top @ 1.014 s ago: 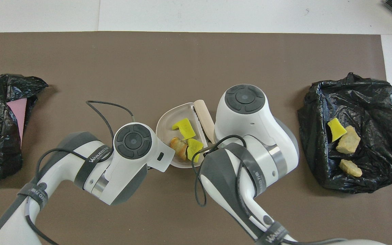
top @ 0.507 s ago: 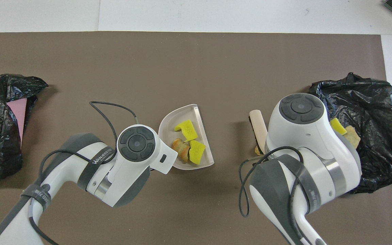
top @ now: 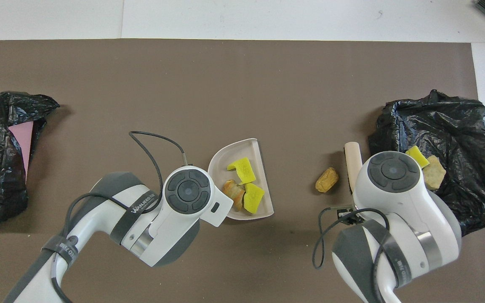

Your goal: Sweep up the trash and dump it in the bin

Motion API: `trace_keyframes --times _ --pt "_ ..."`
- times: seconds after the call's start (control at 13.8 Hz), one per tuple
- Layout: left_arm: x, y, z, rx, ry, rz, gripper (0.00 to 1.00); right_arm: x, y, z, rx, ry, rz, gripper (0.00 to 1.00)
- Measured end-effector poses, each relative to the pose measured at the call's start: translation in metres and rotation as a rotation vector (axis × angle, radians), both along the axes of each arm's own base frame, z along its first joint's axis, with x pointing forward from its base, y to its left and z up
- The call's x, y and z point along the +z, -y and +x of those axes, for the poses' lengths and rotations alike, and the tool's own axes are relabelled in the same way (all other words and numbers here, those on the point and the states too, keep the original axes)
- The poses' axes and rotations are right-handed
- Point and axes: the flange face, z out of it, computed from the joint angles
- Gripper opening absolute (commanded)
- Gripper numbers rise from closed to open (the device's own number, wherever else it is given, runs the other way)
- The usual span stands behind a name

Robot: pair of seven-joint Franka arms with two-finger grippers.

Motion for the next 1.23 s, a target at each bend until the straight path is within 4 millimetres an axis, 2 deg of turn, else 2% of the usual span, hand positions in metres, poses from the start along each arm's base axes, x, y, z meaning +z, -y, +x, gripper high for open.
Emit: trace_keyframes --times 0.14,0.36,0.72,0.94,1.09,1.23 --pt "0.001 0.002 -0.005 0.018 -0.003 0.005 0.00 -0.014 0.010 -0.013 -0.014 -0.055 0.057 0.00" --pt "0.003 0.007 -0.014 0.060 -0.013 0.022 0.00 -0.027 -0.005 -0.022 -0.032 -0.084 0.148 0.00" --pt "0.008 0.016 -0.033 0.114 -0.027 0.052 0.00 -0.034 -0.082 -0.037 -0.004 -0.084 0.309 0.00" --pt "-0.003 0.014 -0.039 0.108 -0.030 0.052 0.00 -0.027 -0.127 -0.046 0.013 -0.059 0.405 0.00" --pt "-0.006 0.014 -0.040 0.104 -0.018 0.036 0.00 -0.022 -0.143 -0.047 0.033 -0.049 0.421 0.00" --pt "-0.007 0.015 -0.039 0.089 0.004 0.007 0.00 -0.015 -0.151 -0.039 0.028 -0.036 0.430 0.00"
